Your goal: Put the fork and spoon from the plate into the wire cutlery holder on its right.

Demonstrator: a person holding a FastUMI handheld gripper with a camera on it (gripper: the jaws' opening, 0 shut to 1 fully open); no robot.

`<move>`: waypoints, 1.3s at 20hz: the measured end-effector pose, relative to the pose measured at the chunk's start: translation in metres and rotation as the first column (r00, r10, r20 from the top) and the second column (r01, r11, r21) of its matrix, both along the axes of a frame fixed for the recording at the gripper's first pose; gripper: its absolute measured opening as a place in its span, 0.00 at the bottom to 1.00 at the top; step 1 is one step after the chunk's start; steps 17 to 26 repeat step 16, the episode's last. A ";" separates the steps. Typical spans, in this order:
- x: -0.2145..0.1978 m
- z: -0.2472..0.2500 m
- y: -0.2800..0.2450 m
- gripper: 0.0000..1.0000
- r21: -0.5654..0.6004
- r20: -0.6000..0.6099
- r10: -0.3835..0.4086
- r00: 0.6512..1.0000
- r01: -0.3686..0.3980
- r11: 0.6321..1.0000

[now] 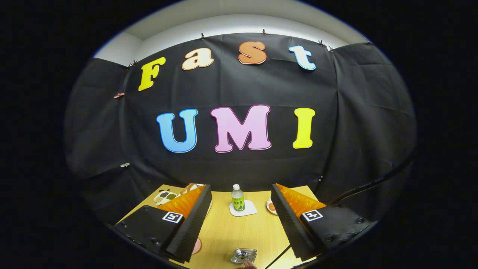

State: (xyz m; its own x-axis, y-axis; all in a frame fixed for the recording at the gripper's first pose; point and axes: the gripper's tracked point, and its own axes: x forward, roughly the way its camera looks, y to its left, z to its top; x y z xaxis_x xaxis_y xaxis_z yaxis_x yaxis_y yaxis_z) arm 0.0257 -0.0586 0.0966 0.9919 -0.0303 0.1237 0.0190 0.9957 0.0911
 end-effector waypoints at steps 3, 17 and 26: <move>0.002 -0.001 0.000 0.99 -0.008 -0.006 0.002 1.000 -0.002 1.000; 0.008 -0.012 0.001 0.99 -0.029 -0.042 -0.019 0.999 0.018 0.999; 0.008 -0.012 0.001 0.99 -0.029 -0.042 -0.019 0.999 0.018 0.999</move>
